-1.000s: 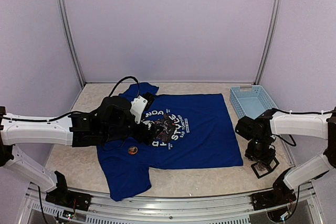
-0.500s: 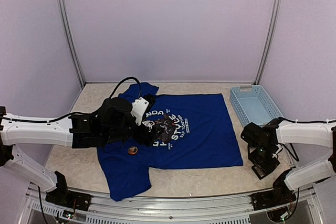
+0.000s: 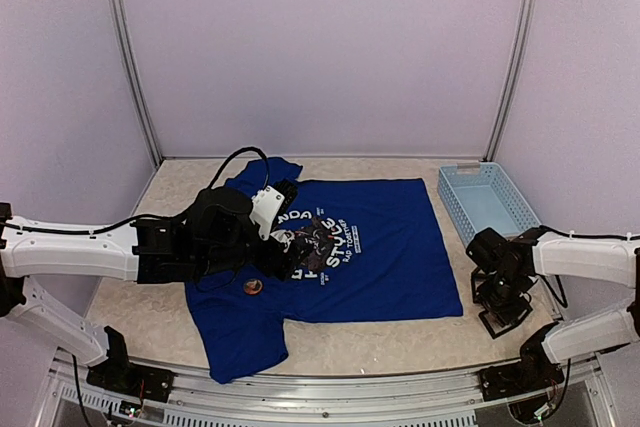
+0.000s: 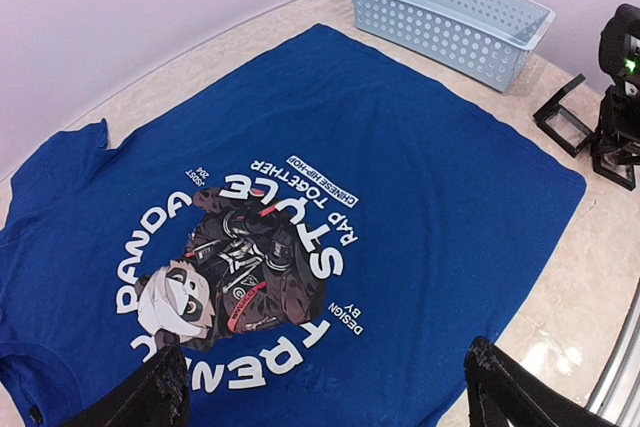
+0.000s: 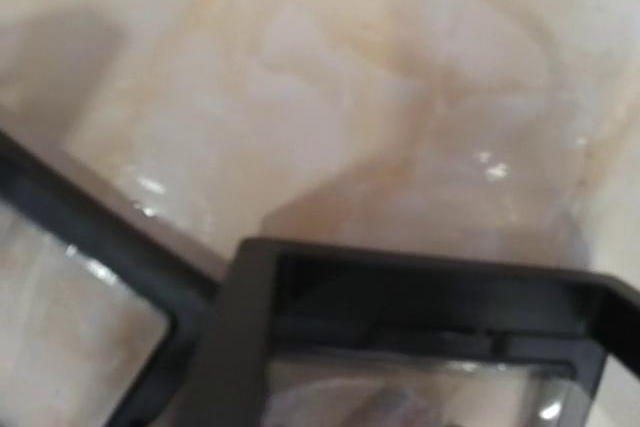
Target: Pin the brooch onto the clothing
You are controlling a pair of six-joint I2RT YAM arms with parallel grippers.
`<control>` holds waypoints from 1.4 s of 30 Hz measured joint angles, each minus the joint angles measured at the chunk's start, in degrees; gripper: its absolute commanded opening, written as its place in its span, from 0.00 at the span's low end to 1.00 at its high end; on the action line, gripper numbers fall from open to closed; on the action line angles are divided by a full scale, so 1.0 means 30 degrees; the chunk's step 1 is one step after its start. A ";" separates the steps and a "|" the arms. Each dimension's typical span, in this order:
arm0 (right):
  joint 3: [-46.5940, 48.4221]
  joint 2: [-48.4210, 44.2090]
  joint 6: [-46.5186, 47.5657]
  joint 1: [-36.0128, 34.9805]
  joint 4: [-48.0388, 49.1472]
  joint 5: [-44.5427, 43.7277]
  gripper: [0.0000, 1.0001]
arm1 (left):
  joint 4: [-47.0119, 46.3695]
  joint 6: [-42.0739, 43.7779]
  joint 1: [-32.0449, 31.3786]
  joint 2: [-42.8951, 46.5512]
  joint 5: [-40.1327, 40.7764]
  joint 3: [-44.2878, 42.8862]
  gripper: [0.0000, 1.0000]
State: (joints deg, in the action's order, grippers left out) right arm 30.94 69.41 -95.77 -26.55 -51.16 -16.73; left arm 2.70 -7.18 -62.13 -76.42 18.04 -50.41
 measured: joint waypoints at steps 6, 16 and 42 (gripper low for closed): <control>0.0248 0.0007 0.0911 0.0036 0.0095 -0.0007 0.34 | 0.0007 0.0007 -0.0007 0.0000 0.0029 0.0000 0.91; 0.0357 -0.1515 0.1537 0.0036 -0.0131 0.0197 0.25 | 0.0007 0.0022 -0.0036 0.0000 0.0080 0.0000 0.91; 0.0627 -0.2980 0.2710 0.0051 -0.1537 0.0940 0.00 | 0.0007 0.0131 -0.0219 0.0000 0.0124 0.0000 0.91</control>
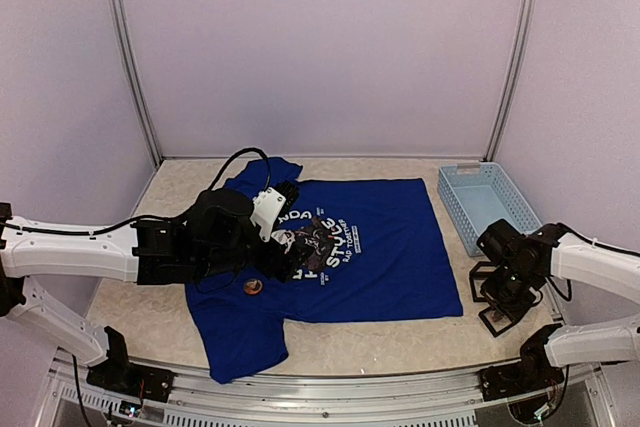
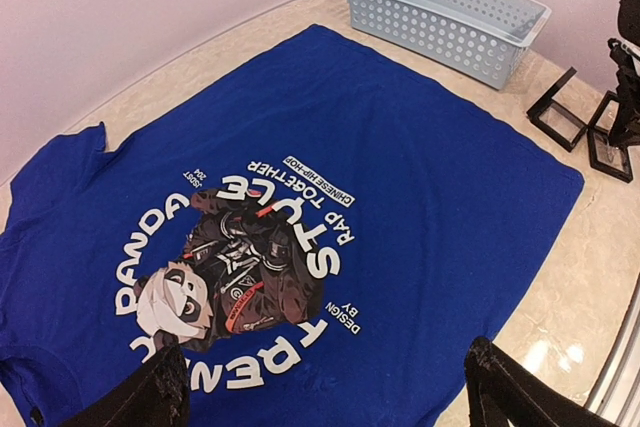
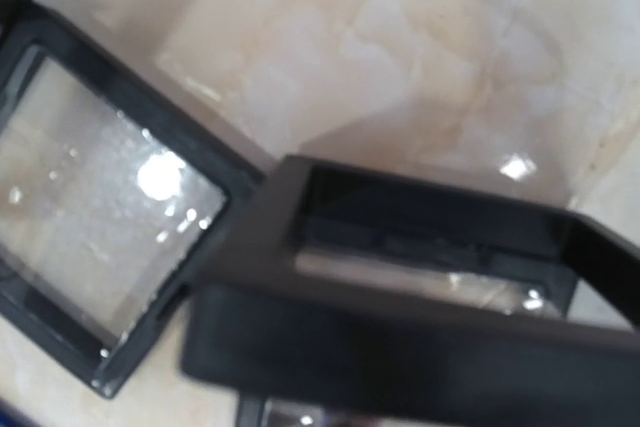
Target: Pin the brooch onto the clothing
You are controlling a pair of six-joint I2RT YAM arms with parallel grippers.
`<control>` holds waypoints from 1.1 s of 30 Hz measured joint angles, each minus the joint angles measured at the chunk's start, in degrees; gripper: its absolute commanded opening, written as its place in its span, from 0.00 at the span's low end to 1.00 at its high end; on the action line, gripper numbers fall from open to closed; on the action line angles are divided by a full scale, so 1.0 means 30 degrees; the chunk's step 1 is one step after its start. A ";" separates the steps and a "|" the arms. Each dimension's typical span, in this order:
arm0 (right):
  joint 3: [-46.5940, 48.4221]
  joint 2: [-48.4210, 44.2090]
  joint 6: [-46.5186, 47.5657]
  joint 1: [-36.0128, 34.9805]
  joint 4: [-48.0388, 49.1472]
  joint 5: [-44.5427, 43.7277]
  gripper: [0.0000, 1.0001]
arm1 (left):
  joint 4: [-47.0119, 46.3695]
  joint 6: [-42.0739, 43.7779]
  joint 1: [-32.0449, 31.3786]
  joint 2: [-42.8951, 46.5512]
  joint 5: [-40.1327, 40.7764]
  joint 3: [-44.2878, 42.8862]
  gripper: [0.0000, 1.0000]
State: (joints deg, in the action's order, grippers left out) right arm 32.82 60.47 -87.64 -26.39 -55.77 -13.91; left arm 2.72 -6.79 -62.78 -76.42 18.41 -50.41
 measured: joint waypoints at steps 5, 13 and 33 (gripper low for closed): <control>0.0102 -0.0342 0.0306 0.0000 -0.0597 0.0219 0.00 | 0.0000 0.0087 -0.0015 0.0000 0.0022 0.0000 0.91; 0.1158 -0.0597 0.1020 0.0000 -0.1406 0.0896 0.00 | 0.0000 0.0226 -0.0073 0.0000 0.0022 0.0000 0.92; 0.7468 0.1654 0.8896 -0.2754 0.3723 0.4218 0.00 | -0.0233 0.0058 0.0240 0.0255 -0.0554 0.0138 0.92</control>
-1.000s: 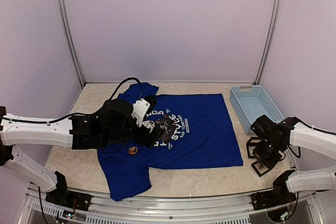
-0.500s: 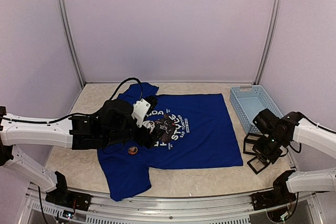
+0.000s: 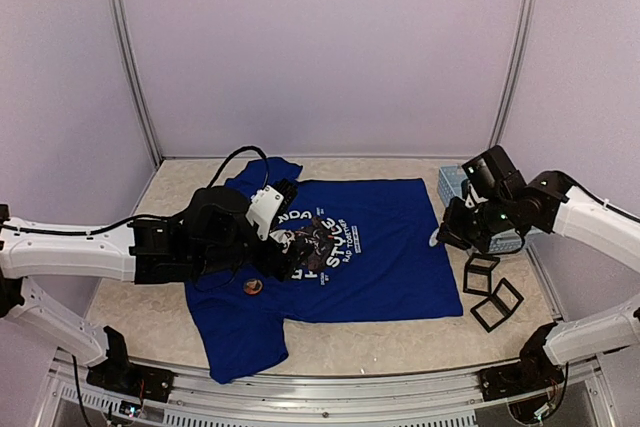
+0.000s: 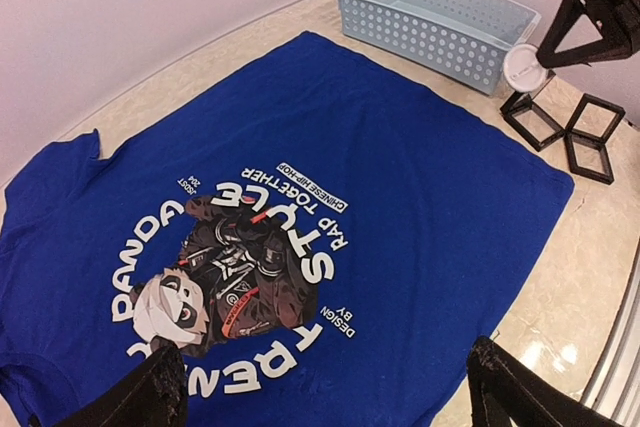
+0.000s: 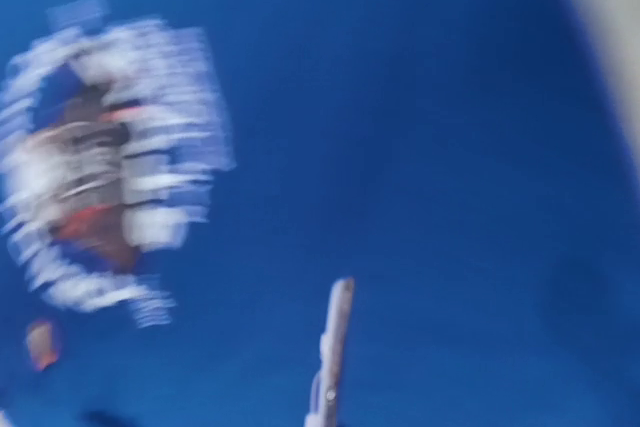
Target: Pin the brooch onto the clothing
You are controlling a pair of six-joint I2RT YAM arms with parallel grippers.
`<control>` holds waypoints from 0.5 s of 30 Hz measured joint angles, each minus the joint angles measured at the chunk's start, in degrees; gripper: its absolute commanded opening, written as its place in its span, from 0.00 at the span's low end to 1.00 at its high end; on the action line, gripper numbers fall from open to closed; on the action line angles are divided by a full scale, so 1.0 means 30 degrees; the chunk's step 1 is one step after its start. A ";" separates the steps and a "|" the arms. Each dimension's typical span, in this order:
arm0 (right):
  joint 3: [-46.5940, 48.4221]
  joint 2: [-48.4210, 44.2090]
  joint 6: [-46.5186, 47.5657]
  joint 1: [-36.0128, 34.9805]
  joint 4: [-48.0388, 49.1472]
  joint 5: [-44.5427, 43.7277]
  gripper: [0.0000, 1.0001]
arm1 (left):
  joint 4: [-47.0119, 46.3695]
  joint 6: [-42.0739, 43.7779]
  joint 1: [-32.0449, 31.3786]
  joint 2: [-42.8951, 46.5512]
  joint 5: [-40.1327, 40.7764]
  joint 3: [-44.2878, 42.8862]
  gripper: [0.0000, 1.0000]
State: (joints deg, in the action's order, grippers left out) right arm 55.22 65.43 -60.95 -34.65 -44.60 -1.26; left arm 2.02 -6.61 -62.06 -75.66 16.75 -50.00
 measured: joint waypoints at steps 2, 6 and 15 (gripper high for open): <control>0.1494 0.1137 0.1938 -0.0903 0.1617 0.0568 0.00 | -0.0066 -0.0211 0.0328 0.0189 -0.0510 0.0051 0.92; 0.3570 0.3140 0.5916 -0.2630 0.4641 0.1872 0.00 | -0.0393 -0.0583 0.1188 0.0896 -0.1894 0.0131 0.92; 0.3395 0.2834 1.3121 -0.4590 1.2262 0.6856 0.00 | -0.1515 -0.0801 0.2215 0.3373 -0.6200 0.0189 0.83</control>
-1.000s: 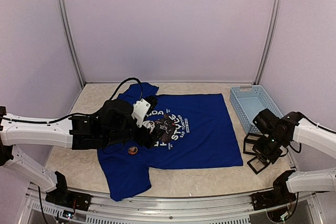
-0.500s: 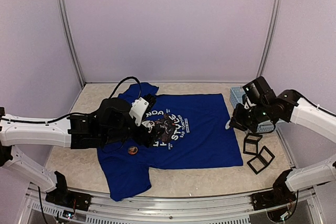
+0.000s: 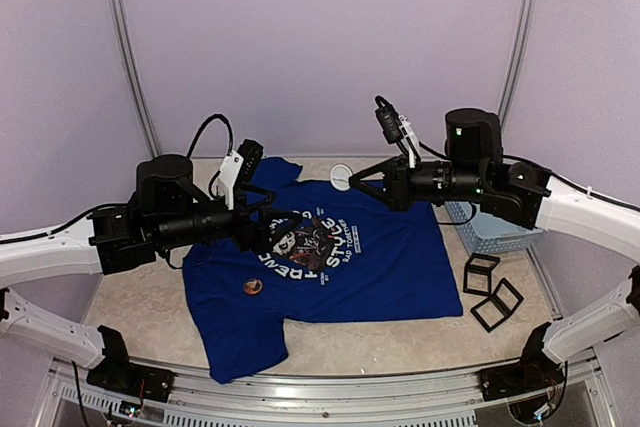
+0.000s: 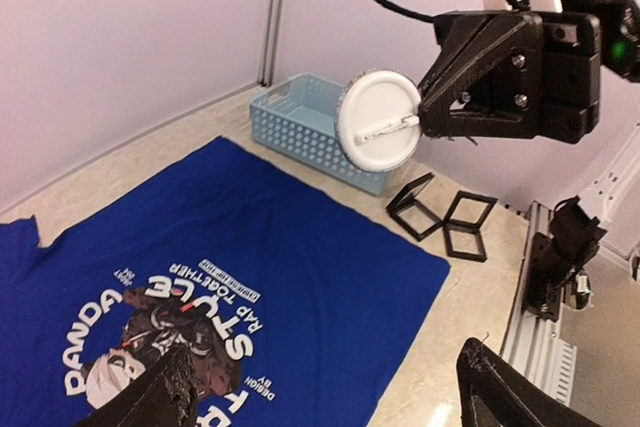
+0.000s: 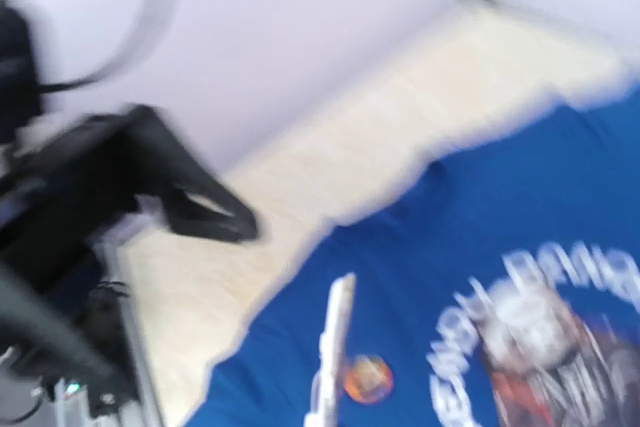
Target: Pin the brooch onto the clothing
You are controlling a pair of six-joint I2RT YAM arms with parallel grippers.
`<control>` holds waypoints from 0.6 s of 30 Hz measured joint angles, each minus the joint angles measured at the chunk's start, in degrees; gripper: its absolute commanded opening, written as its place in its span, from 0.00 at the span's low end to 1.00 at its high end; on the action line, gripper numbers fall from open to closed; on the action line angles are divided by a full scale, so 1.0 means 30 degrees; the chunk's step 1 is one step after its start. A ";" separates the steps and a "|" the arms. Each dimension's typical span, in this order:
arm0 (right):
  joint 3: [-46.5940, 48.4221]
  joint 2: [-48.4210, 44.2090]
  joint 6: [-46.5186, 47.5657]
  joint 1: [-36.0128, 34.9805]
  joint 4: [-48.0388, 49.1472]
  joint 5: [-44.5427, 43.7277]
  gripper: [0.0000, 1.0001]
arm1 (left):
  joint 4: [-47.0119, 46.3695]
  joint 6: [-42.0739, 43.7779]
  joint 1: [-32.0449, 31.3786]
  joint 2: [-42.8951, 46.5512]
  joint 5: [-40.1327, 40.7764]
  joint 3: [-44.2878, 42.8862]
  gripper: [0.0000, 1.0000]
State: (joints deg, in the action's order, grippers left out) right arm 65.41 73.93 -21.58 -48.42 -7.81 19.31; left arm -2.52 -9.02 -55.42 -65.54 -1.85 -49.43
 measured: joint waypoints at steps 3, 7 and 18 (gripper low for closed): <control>-0.0984 -0.0911 0.1749 -0.0182 0.2514 0.2069 0.00 | -0.0634 0.0087 -0.0007 0.0969 -0.1581 0.0044 0.83; -0.2098 -0.1880 0.3249 -0.0357 0.5435 0.4226 0.00 | -0.1450 0.0124 -0.0233 0.1792 -0.3082 0.0036 0.82; -0.2025 -0.1275 0.5268 -0.0663 0.7978 0.7774 0.00 | -0.0947 0.1013 -0.1960 0.1574 -0.3665 -0.2499 0.83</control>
State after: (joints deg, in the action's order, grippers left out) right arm 59.33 70.11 -5.78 -50.41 16.12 42.63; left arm -5.37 -5.98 -61.30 -60.82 -12.84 -56.93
